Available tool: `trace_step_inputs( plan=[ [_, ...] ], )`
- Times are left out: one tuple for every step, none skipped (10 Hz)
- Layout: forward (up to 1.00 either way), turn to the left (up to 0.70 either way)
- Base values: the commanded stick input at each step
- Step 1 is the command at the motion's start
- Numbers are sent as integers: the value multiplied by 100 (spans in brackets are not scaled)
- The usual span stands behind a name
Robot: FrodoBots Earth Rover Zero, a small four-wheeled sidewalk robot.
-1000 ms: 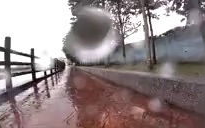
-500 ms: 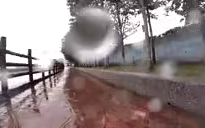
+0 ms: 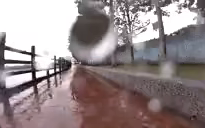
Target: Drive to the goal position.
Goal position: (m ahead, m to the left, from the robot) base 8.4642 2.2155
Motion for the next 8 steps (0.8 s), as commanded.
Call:
trace_step_inputs(
  plan=[
    [100,6],
    [100,0],
    [100,0],
    [100,0],
    [100,0],
    [100,0],
    [100,0],
    [100,0]
  ],
)
